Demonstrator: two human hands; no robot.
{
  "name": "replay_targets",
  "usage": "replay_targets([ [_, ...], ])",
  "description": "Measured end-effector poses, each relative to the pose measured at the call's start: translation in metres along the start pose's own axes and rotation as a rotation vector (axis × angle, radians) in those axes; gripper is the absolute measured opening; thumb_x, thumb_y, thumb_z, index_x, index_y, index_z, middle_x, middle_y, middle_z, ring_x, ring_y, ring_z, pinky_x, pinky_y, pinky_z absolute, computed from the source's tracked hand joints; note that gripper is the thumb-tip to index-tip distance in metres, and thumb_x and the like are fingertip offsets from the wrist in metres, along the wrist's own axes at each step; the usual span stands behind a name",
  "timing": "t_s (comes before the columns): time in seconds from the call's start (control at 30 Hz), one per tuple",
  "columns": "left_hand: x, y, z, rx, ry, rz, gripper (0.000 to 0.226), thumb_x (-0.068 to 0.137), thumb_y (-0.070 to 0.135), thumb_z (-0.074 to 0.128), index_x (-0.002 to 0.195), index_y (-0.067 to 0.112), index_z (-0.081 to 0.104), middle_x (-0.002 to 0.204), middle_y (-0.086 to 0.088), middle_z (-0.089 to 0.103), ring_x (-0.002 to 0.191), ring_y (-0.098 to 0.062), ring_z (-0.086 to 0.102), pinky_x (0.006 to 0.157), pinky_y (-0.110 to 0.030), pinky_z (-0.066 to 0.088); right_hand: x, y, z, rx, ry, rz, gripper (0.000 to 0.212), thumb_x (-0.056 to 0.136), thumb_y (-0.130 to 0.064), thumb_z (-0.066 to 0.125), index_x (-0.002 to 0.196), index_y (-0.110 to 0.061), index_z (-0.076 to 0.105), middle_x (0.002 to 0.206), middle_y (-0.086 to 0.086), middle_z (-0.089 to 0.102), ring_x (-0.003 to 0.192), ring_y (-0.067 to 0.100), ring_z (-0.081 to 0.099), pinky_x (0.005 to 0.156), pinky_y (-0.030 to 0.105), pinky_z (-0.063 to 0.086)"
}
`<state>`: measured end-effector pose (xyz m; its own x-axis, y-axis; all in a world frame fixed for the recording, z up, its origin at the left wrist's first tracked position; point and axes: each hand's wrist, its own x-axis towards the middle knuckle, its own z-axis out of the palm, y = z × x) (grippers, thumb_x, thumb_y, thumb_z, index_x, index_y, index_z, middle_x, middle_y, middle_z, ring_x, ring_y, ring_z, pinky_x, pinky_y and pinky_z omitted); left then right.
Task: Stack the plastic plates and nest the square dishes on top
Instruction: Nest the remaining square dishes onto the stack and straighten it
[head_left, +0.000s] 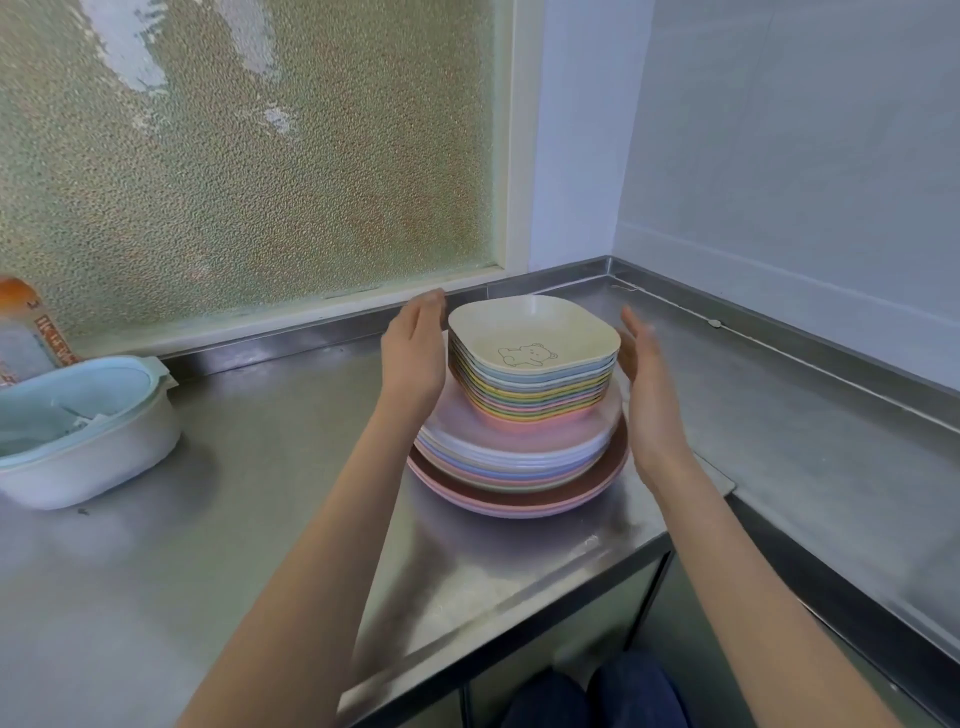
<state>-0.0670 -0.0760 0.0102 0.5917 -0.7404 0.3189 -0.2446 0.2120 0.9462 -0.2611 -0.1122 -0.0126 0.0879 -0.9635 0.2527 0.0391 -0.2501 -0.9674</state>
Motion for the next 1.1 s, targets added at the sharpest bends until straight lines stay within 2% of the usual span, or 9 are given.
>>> replay_targets([
  [0.1, -0.024, -0.005, -0.019, 0.076, 0.114, 0.048, 0.033, 0.098, 0.029, 0.039, 0.12, 0.018, 0.06, 0.115, 0.009, 0.061, 0.113, -0.008, 0.052, 0.096, -0.021, 0.033, -0.009, 0.025, -0.004, -0.058, 0.015, 0.003, 0.051, 0.095, -0.06, 0.021, 0.139, -0.039, 0.035, 0.15, -0.008, 0.034, 0.132, 0.005, 0.032, 0.11, 0.032, 0.023],
  [0.2, -0.038, -0.036, -0.029, 0.055, 0.076, -0.065, 0.042, 0.099, 0.028, 0.037, 0.139, 0.017, 0.043, 0.143, 0.004, 0.044, 0.134, -0.01, 0.037, 0.106, -0.019, 0.022, -0.016, 0.038, 0.005, -0.115, -0.031, 0.019, 0.062, 0.084, -0.072, 0.017, 0.128, -0.04, 0.047, 0.134, -0.009, 0.052, 0.125, 0.008, 0.046, 0.109, 0.045, 0.033],
  [0.27, -0.042, -0.054, -0.027, -0.047, 0.009, -0.11, 0.04, 0.099, 0.024, 0.034, 0.137, 0.018, 0.045, 0.142, 0.0, 0.047, 0.133, -0.016, 0.04, 0.111, -0.028, 0.026, -0.017, 0.041, 0.011, -0.151, 0.037, -0.011, 0.066, 0.081, -0.073, 0.014, 0.128, -0.038, 0.046, 0.137, -0.006, 0.05, 0.127, 0.012, 0.044, 0.109, 0.047, 0.032],
  [0.33, -0.045, -0.062, -0.023, -0.137, -0.015, -0.115, 0.04, 0.095, 0.027, 0.034, 0.129, 0.016, 0.051, 0.134, -0.003, 0.055, 0.128, -0.02, 0.047, 0.11, -0.037, 0.034, -0.016, 0.045, 0.011, -0.103, 0.138, 0.041, 0.068, 0.08, -0.074, 0.017, 0.132, -0.04, 0.043, 0.144, -0.005, 0.043, 0.132, 0.014, 0.039, 0.111, 0.047, 0.03],
  [0.43, -0.044, -0.064, -0.018, -0.185, 0.034, -0.143, 0.059, 0.083, 0.038, 0.036, 0.135, 0.013, 0.047, 0.14, -0.006, 0.05, 0.132, -0.02, 0.043, 0.113, -0.045, 0.03, -0.011, 0.056, 0.009, -0.024, 0.158, 0.164, 0.056, 0.082, -0.067, 0.025, 0.126, -0.042, 0.05, 0.135, -0.007, 0.053, 0.124, 0.014, 0.047, 0.107, 0.048, 0.036],
  [0.6, -0.045, -0.063, -0.014, -0.223, 0.088, -0.154, 0.063, 0.079, 0.041, 0.034, 0.135, 0.015, 0.048, 0.14, -0.004, 0.051, 0.131, -0.018, 0.044, 0.113, -0.044, 0.031, -0.008, 0.059, 0.015, -0.031, 0.178, 0.188, 0.051, 0.085, -0.06, 0.028, 0.122, -0.039, 0.055, 0.127, -0.007, 0.059, 0.118, 0.013, 0.052, 0.103, 0.047, 0.04],
  [0.77, -0.031, -0.067, -0.031, -0.2, 0.169, -0.141, 0.045, 0.093, 0.022, 0.031, 0.132, 0.011, 0.052, 0.136, -0.006, 0.054, 0.128, -0.019, 0.047, 0.112, -0.043, 0.032, -0.003, 0.06, 0.041, -0.041, 0.161, 0.182, 0.055, 0.08, -0.061, 0.027, 0.12, -0.037, 0.057, 0.124, -0.008, 0.061, 0.116, 0.013, 0.054, 0.102, 0.046, 0.041],
  [1.0, 0.004, -0.081, -0.096, -0.102, 0.308, -0.128, 0.049, 0.092, 0.028, 0.03, 0.133, 0.011, 0.051, 0.138, -0.007, 0.052, 0.13, -0.019, 0.045, 0.113, -0.042, 0.031, 0.012, 0.059, 0.127, -0.002, 0.014, 0.195, 0.051, 0.084, -0.051, 0.029, 0.126, -0.035, 0.053, 0.126, -0.007, 0.06, 0.116, 0.013, 0.053, 0.102, 0.044, 0.041],
  [1.1, 0.022, -0.086, -0.13, -0.068, 0.402, -0.178, 0.046, 0.094, 0.027, 0.03, 0.132, 0.014, 0.052, 0.137, -0.006, 0.053, 0.129, -0.02, 0.046, 0.113, -0.043, 0.03, 0.018, 0.057, 0.174, 0.01, -0.063, 0.18, 0.056, 0.079, -0.055, 0.027, 0.124, -0.035, 0.055, 0.124, -0.006, 0.061, 0.115, 0.015, 0.054, 0.101, 0.045, 0.042],
])
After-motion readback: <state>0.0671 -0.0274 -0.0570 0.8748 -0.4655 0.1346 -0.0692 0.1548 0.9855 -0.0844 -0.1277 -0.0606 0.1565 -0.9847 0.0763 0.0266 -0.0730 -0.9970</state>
